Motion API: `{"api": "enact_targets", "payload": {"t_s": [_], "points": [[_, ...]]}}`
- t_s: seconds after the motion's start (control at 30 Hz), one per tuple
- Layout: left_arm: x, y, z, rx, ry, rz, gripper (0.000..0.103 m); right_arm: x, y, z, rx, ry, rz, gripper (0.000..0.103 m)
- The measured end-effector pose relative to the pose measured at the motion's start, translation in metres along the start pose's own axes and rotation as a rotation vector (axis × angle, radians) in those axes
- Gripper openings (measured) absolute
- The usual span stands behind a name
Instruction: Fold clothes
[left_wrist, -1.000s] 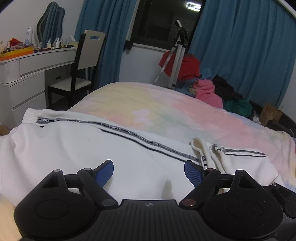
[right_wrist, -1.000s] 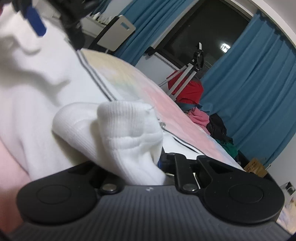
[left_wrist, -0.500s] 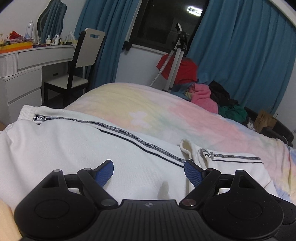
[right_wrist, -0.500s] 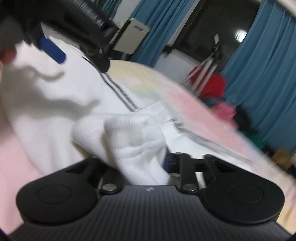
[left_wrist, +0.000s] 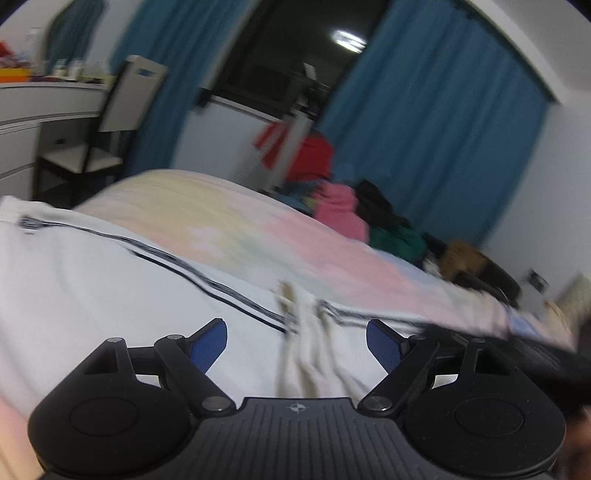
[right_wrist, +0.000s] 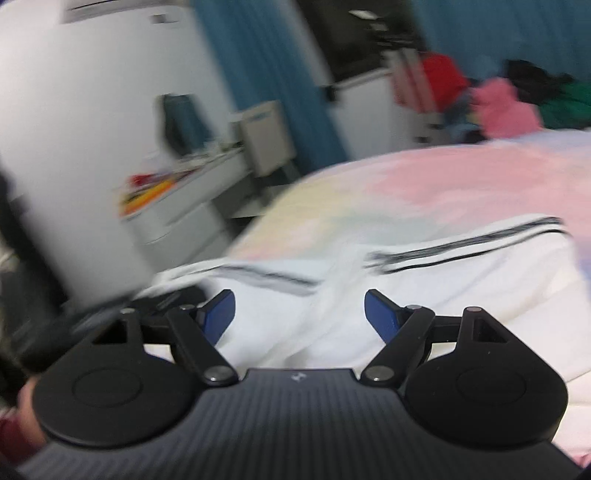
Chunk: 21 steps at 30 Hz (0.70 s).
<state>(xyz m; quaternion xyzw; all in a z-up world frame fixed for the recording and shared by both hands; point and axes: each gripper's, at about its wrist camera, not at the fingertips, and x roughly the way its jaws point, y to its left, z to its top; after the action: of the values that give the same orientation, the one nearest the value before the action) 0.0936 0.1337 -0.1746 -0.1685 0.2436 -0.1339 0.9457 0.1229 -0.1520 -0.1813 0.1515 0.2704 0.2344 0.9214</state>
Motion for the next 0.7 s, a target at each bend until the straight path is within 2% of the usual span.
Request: {"api": "enact_targets", "payload": {"t_s": [0.07, 0.23, 0.3, 0.37, 0.4, 0.47, 0.5, 0.57, 0.7], "points": [[0.007, -0.012, -0.008, 0.043, 0.032, -0.048, 0.077, 0.019, -0.013, 0.008, 0.027, 0.035, -0.063, 0.080], [0.023, -0.035, -0.032, 0.153, 0.102, -0.148, 0.061, 0.067, -0.038, 0.011, 0.061, 0.095, -0.139, 0.078], [0.036, -0.037, -0.041, 0.163, 0.149, -0.155, 0.054, 0.073, -0.047, -0.002, 0.067, 0.098, -0.144, 0.077], [0.048, -0.039, -0.051, 0.173, 0.196, -0.162, 0.037, 0.079, -0.052, -0.012, 0.052, 0.091, -0.149, 0.077], [0.055, -0.036, -0.054, 0.158, 0.214, -0.150, 0.034, 0.082, -0.054, -0.015, 0.038, 0.084, -0.151, 0.077], [0.066, -0.029, -0.060, 0.131, 0.244, -0.125, 0.019, 0.087, -0.055, -0.019, 0.016, 0.072, -0.161, 0.078], [0.066, -0.029, -0.060, 0.129, 0.248, -0.123, 0.015, 0.089, -0.054, -0.021, 0.009, 0.067, -0.167, 0.078], [0.067, -0.029, -0.059, 0.126, 0.256, -0.120, 0.010, 0.094, -0.055, -0.021, 0.005, 0.060, -0.176, 0.077], [0.067, -0.031, -0.058, 0.154, 0.269, -0.108, 0.010, 0.095, -0.049, -0.021, -0.009, 0.057, -0.204, 0.077]]}}
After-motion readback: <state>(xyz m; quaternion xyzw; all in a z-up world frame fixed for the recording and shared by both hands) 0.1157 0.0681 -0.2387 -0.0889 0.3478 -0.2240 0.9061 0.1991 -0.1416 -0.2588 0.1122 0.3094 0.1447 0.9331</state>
